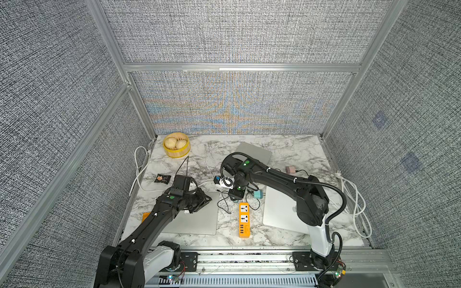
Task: Unplug the laptop charger
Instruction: Place the plug at the center of the board.
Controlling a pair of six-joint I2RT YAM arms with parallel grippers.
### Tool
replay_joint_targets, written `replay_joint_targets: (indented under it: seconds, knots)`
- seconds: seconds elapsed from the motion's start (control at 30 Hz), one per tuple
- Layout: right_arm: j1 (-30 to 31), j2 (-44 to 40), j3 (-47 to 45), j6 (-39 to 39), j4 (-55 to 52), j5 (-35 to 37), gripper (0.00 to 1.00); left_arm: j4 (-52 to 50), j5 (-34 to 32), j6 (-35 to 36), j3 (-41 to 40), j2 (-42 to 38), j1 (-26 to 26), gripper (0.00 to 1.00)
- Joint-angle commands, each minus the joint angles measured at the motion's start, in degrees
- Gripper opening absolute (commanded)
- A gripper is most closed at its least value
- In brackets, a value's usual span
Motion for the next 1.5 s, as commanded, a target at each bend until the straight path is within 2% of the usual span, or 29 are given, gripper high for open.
replay_joint_targets:
  seconds: [0.0,0.27,0.87,1.47]
  knots:
    - [-0.8,1.6,2.2,1.0,-4.3,0.9,0.38,-0.2,0.0,0.9,-0.4,0.4,0.2,0.21]
    - [-1.5,7.4,9.1,-0.1,-9.7,0.9,0.38,2.6,0.9,0.1,-1.9,2.2,0.2,0.21]
    - [-1.3,16.0,16.9,0.0,-14.5,3.3,0.42,3.1,0.0,0.6,-3.4,3.9,0.2,0.21]
    - [-1.5,16.1,17.5,0.3,-13.3,1.3,0.63,2.8,-0.4,0.5,-4.3,3.8,0.2,0.23]
